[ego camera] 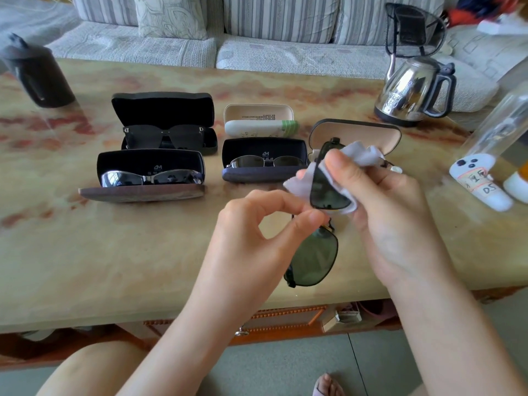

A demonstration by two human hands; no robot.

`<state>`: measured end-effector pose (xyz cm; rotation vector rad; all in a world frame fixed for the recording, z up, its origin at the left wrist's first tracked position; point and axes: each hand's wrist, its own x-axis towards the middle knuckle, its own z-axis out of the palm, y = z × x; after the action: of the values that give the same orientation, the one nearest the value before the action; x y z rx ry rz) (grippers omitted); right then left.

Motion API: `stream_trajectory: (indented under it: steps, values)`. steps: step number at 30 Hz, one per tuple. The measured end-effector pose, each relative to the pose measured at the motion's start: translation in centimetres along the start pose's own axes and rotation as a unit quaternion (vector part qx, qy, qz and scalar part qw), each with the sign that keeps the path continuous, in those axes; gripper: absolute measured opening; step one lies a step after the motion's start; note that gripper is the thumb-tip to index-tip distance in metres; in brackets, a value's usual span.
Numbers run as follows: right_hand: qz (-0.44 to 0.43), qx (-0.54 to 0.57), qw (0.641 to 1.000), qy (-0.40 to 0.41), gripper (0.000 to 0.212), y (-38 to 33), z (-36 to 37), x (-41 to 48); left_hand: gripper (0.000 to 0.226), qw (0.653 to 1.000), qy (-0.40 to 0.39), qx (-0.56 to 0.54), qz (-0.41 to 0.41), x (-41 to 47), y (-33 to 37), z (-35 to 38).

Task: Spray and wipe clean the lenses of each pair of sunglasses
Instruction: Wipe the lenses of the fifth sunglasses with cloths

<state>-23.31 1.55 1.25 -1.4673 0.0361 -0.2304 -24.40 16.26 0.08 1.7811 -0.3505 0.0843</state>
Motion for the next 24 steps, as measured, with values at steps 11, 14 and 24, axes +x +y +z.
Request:
stream_trajectory:
  steps: [11,14,24]
  values:
    - [0.041,0.023,0.998,-0.040,0.040,-1.0,0.6,0.6,0.012,1.000,0.020,-0.003,-0.019,-0.2,0.2,0.2]
    - [0.028,-0.024,0.996,-0.087,0.030,-0.2,-0.3,0.2,0.009,0.999,0.033,-0.009,-0.017,-0.1,-0.1,0.0]
    - [0.042,0.042,0.996,-0.061,0.026,-1.0,0.3,-0.4,0.007,1.000,0.004,0.021,0.006,-0.1,0.5,0.0]
